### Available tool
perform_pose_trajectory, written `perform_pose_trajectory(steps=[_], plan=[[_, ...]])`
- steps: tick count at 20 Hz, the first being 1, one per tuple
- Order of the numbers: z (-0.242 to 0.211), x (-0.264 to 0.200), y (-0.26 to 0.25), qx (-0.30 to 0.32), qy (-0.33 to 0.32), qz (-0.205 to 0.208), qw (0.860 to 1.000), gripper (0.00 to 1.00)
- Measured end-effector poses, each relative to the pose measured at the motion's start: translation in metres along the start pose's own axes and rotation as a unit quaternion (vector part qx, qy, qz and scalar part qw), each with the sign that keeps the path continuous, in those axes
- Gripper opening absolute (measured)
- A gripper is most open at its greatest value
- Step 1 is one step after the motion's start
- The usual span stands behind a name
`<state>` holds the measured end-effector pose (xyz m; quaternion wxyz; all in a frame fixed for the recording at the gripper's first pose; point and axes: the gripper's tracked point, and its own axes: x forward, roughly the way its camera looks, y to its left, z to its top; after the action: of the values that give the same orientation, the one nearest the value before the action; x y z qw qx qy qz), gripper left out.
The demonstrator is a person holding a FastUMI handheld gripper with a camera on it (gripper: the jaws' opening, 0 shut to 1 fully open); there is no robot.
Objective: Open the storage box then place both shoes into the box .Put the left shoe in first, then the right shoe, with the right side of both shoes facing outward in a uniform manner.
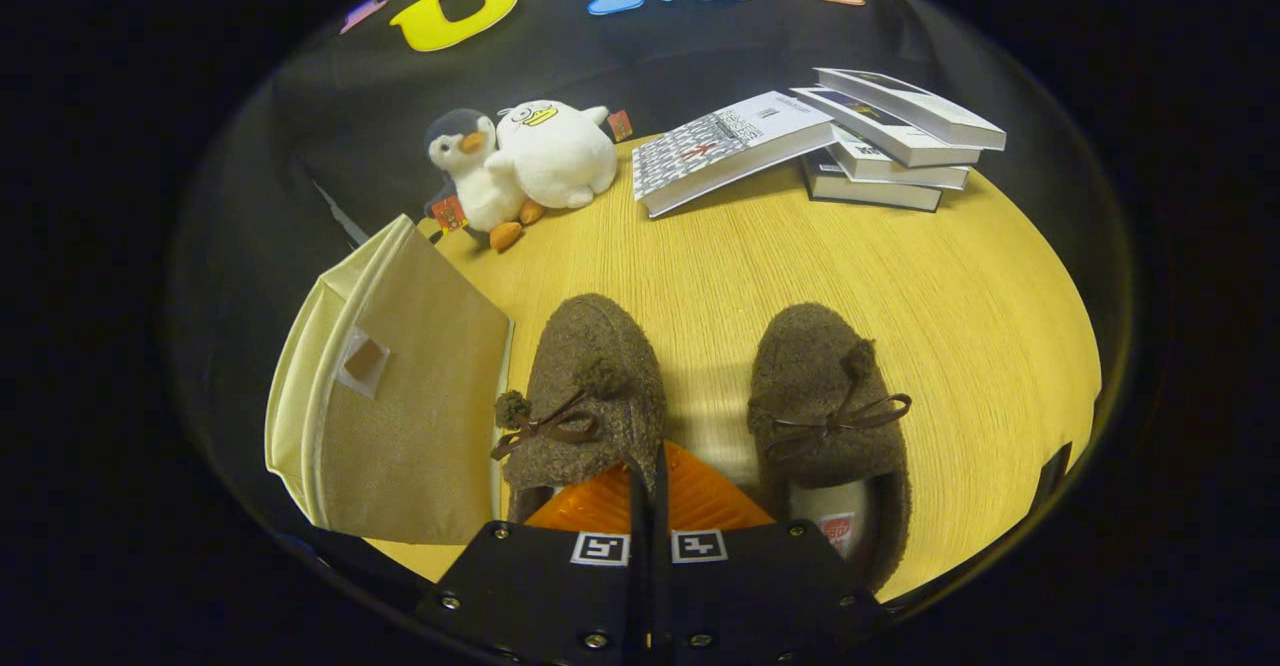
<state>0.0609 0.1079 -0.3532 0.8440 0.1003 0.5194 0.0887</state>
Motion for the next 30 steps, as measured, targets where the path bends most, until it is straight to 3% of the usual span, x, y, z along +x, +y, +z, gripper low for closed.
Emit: perform_pose_trajectory(steps=[14,30], plan=[[0.081,-0.075,0.101,0.028,-0.080,0.062,0.995,0.01],[0.083,-0.041,0.230,0.031,-0.113,0.101,0.988,0.01]])
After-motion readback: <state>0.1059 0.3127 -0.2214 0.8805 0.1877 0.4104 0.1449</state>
